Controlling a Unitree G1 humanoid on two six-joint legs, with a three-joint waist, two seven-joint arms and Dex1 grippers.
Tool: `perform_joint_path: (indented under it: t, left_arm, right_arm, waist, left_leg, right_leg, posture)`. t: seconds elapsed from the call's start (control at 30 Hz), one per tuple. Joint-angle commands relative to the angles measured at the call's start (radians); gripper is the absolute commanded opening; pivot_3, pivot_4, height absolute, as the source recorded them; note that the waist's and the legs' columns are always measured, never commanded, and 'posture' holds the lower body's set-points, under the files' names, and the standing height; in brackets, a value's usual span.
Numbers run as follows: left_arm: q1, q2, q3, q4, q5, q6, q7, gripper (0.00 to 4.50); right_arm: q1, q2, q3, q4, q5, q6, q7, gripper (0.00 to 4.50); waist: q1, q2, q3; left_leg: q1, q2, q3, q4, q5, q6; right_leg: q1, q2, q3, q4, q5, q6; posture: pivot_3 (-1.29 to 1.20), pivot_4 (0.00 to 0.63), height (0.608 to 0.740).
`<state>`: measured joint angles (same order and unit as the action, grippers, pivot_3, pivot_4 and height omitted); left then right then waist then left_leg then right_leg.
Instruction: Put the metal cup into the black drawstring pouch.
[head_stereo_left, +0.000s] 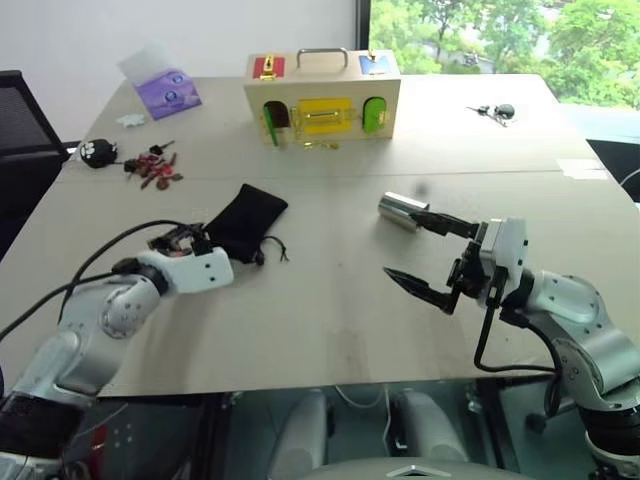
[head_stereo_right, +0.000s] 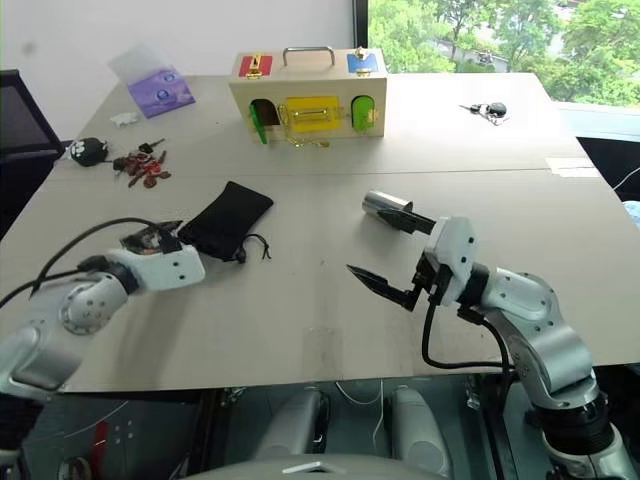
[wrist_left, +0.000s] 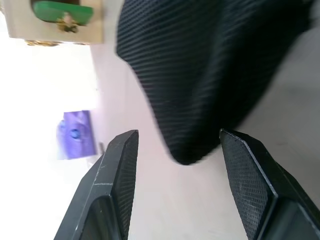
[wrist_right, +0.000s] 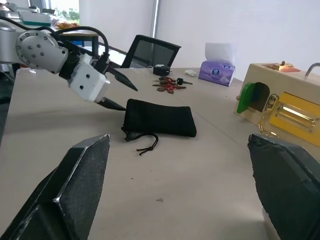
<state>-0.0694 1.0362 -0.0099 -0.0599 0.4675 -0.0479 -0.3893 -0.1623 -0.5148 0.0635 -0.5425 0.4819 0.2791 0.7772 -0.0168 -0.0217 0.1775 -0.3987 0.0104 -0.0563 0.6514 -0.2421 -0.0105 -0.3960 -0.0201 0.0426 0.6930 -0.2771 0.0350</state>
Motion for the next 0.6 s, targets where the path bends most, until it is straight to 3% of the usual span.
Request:
perform_joint_path:
  t: [0.03,0.2,0.3,0.4,0.43,0.5,0.6]
  left_arm:
    - [-0.041,0.018,-0.003,0.059,0.022,-0.078,0.012,2.63]
    - [-0.119,-0.007,-0.04,0.16,0.049,-0.156,0.018,2.63]
    - [-0.159,-0.018,-0.06,0.203,0.023,-0.206,-0.015,1.87]
    - [-0.186,-0.021,-0.072,0.24,-0.002,-0.23,-0.06,0.33]
    - [-0.194,-0.028,-0.073,0.251,-0.032,-0.231,-0.092,0.03]
    - [-0.203,-0.041,-0.068,0.258,-0.089,-0.22,-0.155,0.03]
    - [-0.182,-0.113,-0.001,0.11,-0.348,0.134,-0.362,0.03]
  right_arm:
    - [-0.004,-0.011,-0.025,-0.032,0.02,-0.002,0.003,4.5]
    - [0.012,-0.013,-0.024,-0.051,0.018,0.0,-0.013,4.5]
    - [0.015,-0.013,-0.024,-0.059,0.017,0.003,-0.021,4.5]
    - [0.018,-0.016,-0.025,-0.06,0.014,0.003,-0.027,4.5]
    - [0.019,-0.017,-0.022,-0.059,0.009,0.003,-0.03,4.5]
    - [0.021,-0.017,-0.018,-0.059,0.003,0.001,-0.033,4.5]
    - [0.015,-0.039,0.006,-0.067,-0.037,0.038,-0.051,4.5]
  waist:
    - [-0.001,0.0,0.0]
    - [0.0,0.0,0.0]
    - [0.001,0.0,0.0]
    - [0.0,0.0,0.0]
    - [-0.001,0.0,0.0]
    - [-0.001,0.0,0.0]
    - [-0.001,0.0,0.0]
  left_leg:
    - [0.0,0.0,0.0,0.0,0.0,0.0]
    - [0.0,0.0,0.0,0.0,0.0,0.0]
    - [0.0,0.0,0.0,0.0,0.0,0.0]
    - [0.0,0.0,0.0,0.0,0.0,0.0]
    - [-0.001,0.0,0.0,0.0,0.0,0.0]
    - [0.0,0.0,0.0,0.0,0.0,0.0]
    - [0.0,0.0,0.001,0.0,0.0,0.0]
  right_leg:
    - [0.0,0.0,0.0,0.0,0.0,0.0]
    - [0.0,0.0,-0.001,0.0,0.0,0.0]
    - [0.0,0.0,-0.001,0.0,0.0,0.0]
    - [0.0,0.0,-0.001,0.0,0.0,0.0]
    - [0.0,0.0,-0.001,0.0,0.0,0.0]
    - [0.0,0.001,-0.001,0.0,0.0,0.0]
    - [0.0,0.001,-0.001,0.001,0.0,0.0]
  posture:
    - [0.0,0.15,0.74]
    - [0.0,0.15,0.74]
    - [0.0,0.15,0.74]
    - [0.0,0.15,0.74]
    - [0.0,0.15,0.74]
    - [0.0,0.15,0.74]
    - [0.0,0.15,0.74]
